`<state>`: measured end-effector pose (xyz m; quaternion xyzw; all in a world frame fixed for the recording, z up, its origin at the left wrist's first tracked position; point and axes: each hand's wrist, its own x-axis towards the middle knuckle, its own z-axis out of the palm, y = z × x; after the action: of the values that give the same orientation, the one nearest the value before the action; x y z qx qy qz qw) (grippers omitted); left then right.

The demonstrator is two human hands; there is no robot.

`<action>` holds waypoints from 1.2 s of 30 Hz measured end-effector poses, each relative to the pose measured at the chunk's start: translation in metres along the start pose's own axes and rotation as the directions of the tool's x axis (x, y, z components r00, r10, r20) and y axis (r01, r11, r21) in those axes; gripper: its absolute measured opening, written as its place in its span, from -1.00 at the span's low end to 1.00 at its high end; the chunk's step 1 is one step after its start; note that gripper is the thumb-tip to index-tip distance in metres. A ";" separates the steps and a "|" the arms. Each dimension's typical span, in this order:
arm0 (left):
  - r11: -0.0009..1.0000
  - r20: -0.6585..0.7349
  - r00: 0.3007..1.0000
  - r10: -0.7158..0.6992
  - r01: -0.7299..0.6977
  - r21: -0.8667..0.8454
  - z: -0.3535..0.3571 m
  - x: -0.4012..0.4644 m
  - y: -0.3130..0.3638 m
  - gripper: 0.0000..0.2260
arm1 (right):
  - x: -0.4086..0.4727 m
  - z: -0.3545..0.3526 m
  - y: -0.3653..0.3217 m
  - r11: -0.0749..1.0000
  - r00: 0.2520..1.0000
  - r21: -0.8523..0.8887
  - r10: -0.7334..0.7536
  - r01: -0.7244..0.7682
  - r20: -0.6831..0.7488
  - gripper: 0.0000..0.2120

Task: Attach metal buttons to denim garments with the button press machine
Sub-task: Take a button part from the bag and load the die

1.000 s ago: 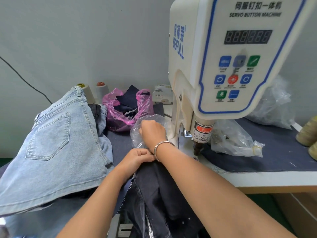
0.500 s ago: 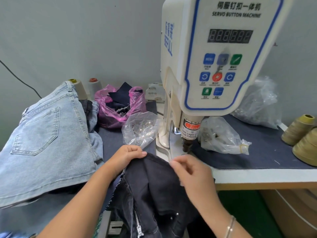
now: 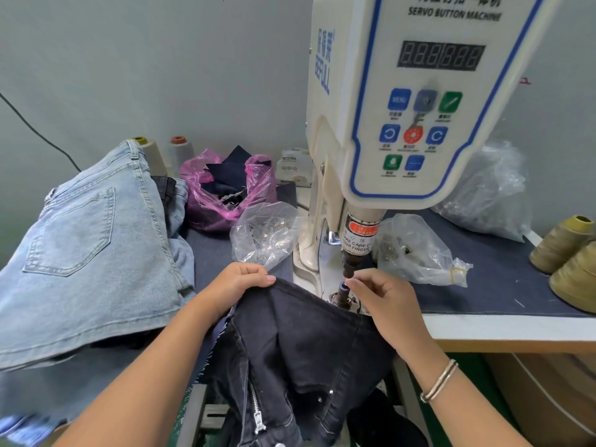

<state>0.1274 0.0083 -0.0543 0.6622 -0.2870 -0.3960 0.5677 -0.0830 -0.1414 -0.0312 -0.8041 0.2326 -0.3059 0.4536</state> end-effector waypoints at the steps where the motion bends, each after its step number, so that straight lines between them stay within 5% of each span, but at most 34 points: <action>1: 1.000 -0.001 1.000 -0.002 0.002 -0.002 0.000 0.000 0.000 -0.79 | 0.000 0.000 0.000 1.000 1.000 0.002 -0.002 0.002 0.004 -0.81; 14: 1.000 -0.006 1.000 -0.001 0.001 0.015 0.001 -0.001 0.001 -0.78 | -0.002 0.001 0.005 0.993 0.995 -0.063 -0.097 0.096 -0.023 -0.72; 20: 0.999 0.004 1.000 0.004 -0.005 0.034 0.000 0.001 -0.001 -0.78 | -0.006 0.001 0.008 0.990 0.992 -0.076 -0.119 0.117 -0.033 -0.91; 26: 0.999 0.012 1.000 0.000 0.000 0.033 -0.002 0.002 -0.004 -0.78 | -0.031 0.004 -0.011 0.988 0.958 -0.071 -0.148 0.135 -0.246 -0.88; 32: 0.991 -0.017 1.000 0.025 -0.023 0.128 0.000 0.008 -0.005 -0.52 | -0.035 0.065 -0.070 0.911 0.911 0.012 -0.412 0.412 0.019 -0.85; 36: 0.980 -0.153 0.983 0.099 -0.070 0.185 0.003 0.007 -0.009 -0.61 | 0.033 0.114 -0.102 0.958 0.951 0.020 -0.286 0.286 0.114 -0.79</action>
<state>0.1284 0.0026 -0.0646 0.7277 -0.3025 -0.2891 0.5435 0.0303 -0.0474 0.0214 -0.8449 0.0867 -0.3215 0.4186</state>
